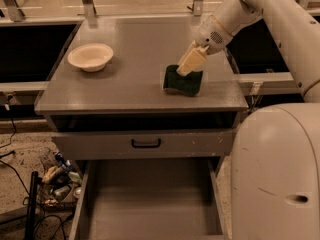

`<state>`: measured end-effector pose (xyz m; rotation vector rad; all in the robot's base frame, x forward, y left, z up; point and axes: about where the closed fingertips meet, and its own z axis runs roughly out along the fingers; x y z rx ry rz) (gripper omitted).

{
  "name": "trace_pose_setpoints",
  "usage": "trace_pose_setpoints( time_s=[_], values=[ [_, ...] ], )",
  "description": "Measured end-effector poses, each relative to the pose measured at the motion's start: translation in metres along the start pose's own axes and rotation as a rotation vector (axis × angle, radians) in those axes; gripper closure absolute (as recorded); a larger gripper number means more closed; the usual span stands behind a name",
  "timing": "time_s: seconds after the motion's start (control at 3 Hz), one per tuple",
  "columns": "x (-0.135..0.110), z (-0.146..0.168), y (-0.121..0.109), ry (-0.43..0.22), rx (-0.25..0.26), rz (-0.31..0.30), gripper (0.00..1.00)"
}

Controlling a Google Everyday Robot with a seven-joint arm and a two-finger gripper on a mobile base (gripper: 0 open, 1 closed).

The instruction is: Pick sponge from middle drawer and place on counter

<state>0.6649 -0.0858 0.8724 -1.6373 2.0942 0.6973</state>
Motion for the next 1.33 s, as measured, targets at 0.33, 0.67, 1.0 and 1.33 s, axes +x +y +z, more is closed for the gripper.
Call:
trace_pose_setpoints(
  time_s=[0.33, 0.67, 1.0, 1.33],
  values=[
    [0.0, 0.0, 0.0, 0.0, 0.0, 0.0, 0.37],
    [0.0, 0.0, 0.0, 0.0, 0.0, 0.0, 0.06],
    [0.0, 0.0, 0.0, 0.0, 0.0, 0.0, 0.0],
    [0.0, 0.0, 0.0, 0.0, 0.0, 0.0, 0.0]
  ],
)
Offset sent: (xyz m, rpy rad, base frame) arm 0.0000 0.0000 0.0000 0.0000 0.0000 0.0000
